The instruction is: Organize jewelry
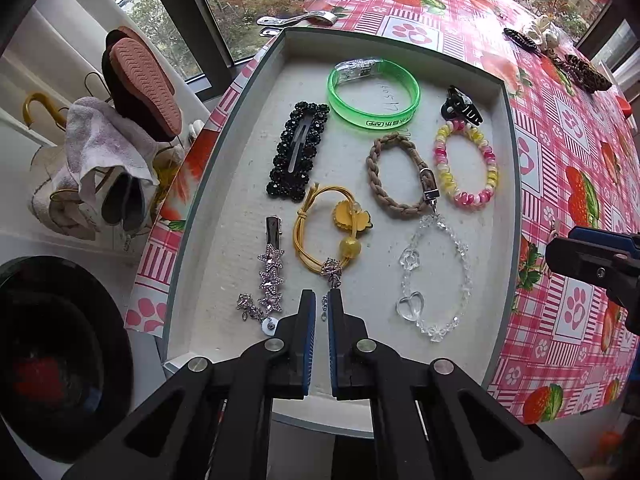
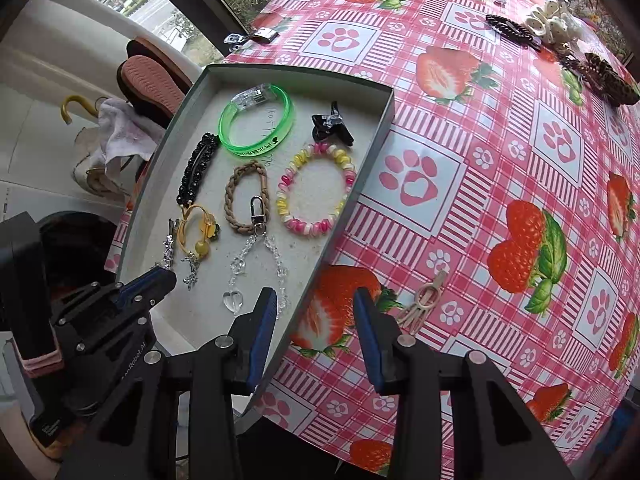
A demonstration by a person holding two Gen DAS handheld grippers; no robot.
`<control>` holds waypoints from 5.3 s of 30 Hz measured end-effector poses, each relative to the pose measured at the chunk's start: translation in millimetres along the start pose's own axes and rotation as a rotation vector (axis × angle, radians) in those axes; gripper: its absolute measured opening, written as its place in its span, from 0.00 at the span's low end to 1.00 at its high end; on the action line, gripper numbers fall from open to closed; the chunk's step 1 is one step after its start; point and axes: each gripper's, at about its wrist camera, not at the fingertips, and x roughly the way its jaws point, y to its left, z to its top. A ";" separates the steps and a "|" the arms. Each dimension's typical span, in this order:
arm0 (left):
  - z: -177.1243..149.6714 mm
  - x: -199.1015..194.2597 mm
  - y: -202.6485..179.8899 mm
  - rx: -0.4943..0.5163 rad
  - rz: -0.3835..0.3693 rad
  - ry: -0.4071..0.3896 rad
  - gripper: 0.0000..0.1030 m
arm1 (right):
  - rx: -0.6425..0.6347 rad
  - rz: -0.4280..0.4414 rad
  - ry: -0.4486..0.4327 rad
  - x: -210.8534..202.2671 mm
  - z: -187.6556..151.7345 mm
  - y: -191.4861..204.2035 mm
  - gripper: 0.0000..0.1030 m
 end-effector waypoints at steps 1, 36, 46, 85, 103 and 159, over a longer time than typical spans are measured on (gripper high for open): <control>-0.1 -0.5 -0.7 0.003 0.000 0.000 0.12 | 0.006 -0.001 0.001 -1.7 -2.5 -3.1 0.42; -9.7 -37.8 -2.4 0.015 0.028 -0.065 1.00 | 0.116 0.009 -0.026 -27.7 -45.3 -13.5 0.42; -17.5 -42.1 7.7 0.002 0.027 -0.066 1.00 | 0.069 -0.002 -0.029 -31.0 -37.6 4.2 0.42; -24.2 -122.1 37.7 -0.022 -0.003 -0.106 1.00 | -0.092 -0.175 -0.138 -106.4 -20.0 65.9 0.82; -25.2 -153.3 50.3 -0.002 0.033 -0.151 1.00 | -0.115 -0.213 -0.156 -126.5 -20.4 91.2 0.84; -27.4 -152.7 47.8 0.042 0.035 -0.153 1.00 | -0.127 -0.237 -0.148 -123.0 -24.2 96.3 0.84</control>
